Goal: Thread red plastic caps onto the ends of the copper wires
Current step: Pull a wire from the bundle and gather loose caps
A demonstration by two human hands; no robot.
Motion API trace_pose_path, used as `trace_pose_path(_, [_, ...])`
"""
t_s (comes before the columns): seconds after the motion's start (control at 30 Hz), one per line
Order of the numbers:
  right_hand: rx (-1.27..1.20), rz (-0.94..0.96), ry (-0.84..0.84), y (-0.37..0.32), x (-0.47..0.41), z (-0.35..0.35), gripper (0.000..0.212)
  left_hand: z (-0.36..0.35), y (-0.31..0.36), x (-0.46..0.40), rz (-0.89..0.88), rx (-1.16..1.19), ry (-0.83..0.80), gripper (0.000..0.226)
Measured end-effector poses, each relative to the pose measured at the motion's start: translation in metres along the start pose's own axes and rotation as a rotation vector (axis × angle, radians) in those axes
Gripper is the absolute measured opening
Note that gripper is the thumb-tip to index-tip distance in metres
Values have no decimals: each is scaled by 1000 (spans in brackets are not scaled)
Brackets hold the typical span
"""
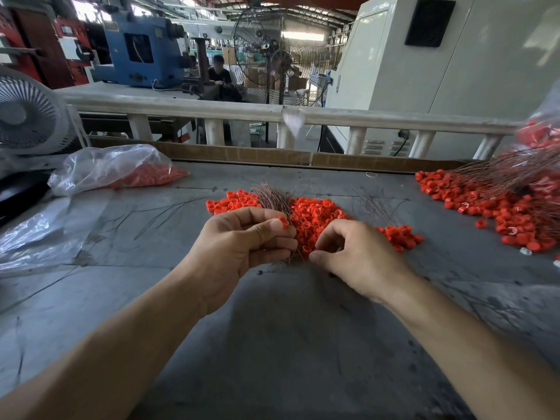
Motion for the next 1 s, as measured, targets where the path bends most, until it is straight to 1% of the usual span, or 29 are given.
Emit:
trace_pose_path(0.13, [-223, 28, 59, -4, -1, 7, 11, 0, -1, -1, 0, -3, 1, 29])
trace_pose_path(0.37, [-581, 51, 72, -12, 1, 12, 14, 2, -2, 0, 2, -10, 1, 31])
trace_pose_path(0.43, [-650, 75, 63, -15, 2, 11, 14, 2, -2, 0, 6, -3, -2, 32])
trace_pose_path(0.6, [-589, 194, 60, -26, 4, 6, 21, 1, -4, 0, 21, 17, -6, 32])
trace_pose_path(0.77, [-574, 238, 38, -34, 9, 5, 21, 0, -4, 1, 24, 24, -17, 32])
trace_pose_path(0.87, [-595, 236, 12, -36, 11, 4, 15, 0, -3, 1, 17, 24, -4, 31])
trace_pose_path(1.0, [-654, 215, 17, -35, 12, 5, 5, 0, -2, 1, 8, 17, 1, 32])
Point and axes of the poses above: each hand's wrist, its own x-axis away from the middle knuckle, its own z-axis out of the back of the hand, y = z × x, the point moved 7 cm from there along -x, towards the middle knuckle, and after that the axes turned 3 degrees about -y, right-handed, at the moved point
